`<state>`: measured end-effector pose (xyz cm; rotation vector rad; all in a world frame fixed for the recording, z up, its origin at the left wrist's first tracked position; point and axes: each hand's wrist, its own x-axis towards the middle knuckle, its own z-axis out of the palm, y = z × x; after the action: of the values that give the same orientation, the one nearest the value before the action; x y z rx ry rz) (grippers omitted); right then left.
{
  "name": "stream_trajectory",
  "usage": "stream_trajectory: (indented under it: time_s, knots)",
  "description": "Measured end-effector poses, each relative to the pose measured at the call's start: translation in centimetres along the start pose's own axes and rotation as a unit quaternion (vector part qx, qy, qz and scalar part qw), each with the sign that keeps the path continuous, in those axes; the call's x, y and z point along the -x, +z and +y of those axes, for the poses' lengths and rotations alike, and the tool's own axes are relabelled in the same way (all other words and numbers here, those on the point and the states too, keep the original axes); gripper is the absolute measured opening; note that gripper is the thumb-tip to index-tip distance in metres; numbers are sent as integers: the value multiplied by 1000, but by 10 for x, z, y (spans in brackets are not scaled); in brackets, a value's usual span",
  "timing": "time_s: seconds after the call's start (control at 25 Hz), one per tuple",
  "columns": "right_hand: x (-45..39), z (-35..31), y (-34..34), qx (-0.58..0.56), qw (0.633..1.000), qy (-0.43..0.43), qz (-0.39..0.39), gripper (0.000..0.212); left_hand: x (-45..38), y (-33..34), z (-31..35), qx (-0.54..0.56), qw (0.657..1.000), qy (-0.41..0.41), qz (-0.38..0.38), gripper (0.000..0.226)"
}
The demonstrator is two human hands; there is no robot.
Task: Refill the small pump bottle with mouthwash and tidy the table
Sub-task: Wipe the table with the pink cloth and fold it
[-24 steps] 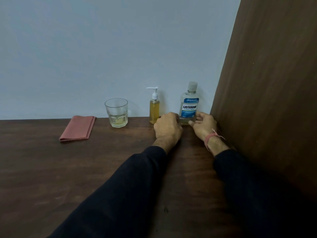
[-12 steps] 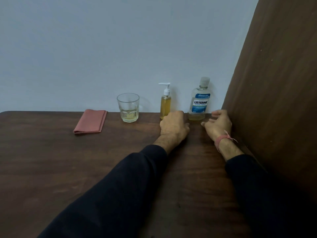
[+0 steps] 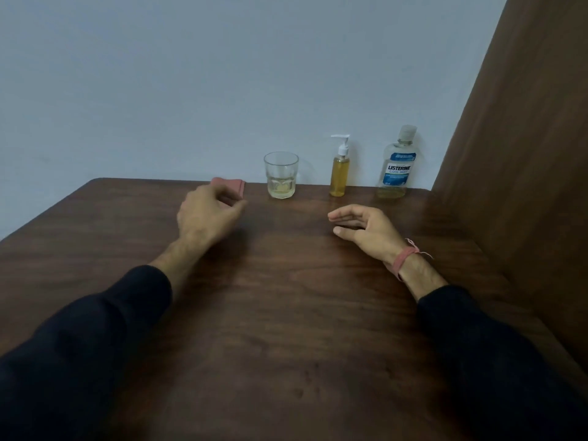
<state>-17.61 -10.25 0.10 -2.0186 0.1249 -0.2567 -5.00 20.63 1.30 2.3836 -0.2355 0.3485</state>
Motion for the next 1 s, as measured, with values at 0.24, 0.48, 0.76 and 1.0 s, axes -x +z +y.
stream_trajectory:
  time_s: [0.24, 0.48, 0.76, 1.0]
  knots:
    - [24, -17, 42, -1, 999, -27, -33, 27, -33, -18, -46, -21, 986, -157, -44, 64]
    - [46, -30, 51, -49, 997, -6, -51, 24, -35, -15, -14, 28, 979, -193, -66, 39]
    - [83, -44, 57, -23, 994, 28, -105, 48, 24, -31, 14, 104, 955, -194, -199, 44]
    - [140, -59, 79, 173, 976, -8, -136, 111, 124, -42, 42, 152, 927, -29, -341, 10]
